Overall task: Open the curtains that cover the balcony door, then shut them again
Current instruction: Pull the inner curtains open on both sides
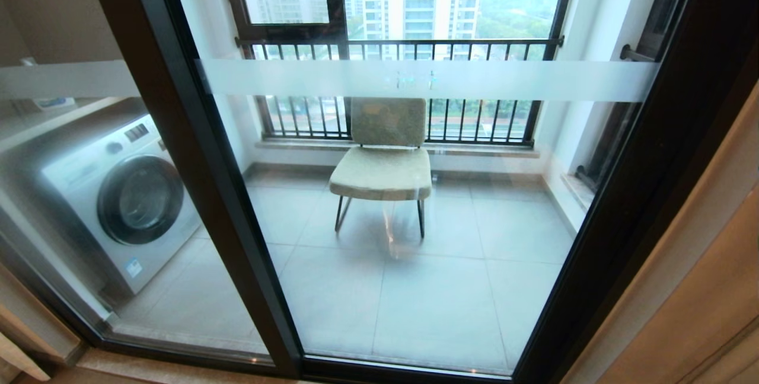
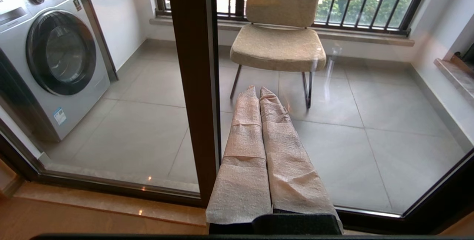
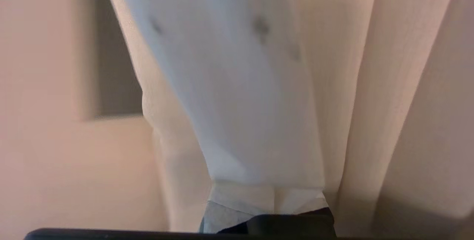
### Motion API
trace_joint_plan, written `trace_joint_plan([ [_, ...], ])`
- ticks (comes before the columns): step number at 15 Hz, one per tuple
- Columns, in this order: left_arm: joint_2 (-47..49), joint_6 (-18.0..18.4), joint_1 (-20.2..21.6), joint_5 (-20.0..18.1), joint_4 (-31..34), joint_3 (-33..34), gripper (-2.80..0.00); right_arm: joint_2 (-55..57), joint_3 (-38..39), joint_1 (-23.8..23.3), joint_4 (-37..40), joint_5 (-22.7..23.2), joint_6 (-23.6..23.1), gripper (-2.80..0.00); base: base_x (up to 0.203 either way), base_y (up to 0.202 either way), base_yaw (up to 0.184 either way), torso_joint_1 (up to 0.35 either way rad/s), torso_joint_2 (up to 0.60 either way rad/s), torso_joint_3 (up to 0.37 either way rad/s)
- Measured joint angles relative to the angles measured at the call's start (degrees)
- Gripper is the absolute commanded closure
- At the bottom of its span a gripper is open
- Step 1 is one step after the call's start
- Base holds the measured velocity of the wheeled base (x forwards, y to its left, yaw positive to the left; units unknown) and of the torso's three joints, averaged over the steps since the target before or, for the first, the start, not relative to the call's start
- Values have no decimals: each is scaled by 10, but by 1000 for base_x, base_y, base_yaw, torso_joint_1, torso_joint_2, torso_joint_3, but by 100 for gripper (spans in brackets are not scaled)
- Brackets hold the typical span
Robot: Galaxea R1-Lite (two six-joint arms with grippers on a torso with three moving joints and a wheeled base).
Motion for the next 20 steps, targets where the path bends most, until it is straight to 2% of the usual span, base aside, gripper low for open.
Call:
trace_joint_plan([
  [3,0,0,0,0,0,0,0,-61,77,4,-1,66,5,0,0,0,0,0,0,0],
  [5,0,0,0,0,0,0,0,-102,120,17,-2,107,26,0,0,0,0,0,0,0],
  [8,0,0,0,0,0,0,0,-156,175,67,-5,142,52,0,0,0,0,0,0,0],
  [13,0,0,0,0,0,0,0,-185,221,143,-11,144,53,0,0,0,0,0,0,0],
  [19,0,0,0,0,0,0,0,-166,218,155,-24,144,55,0,0,0,0,0,0,0],
  [20,0,0,0,0,0,0,0,-163,218,155,-27,144,56,-280,0,0,0,0,0,0],
])
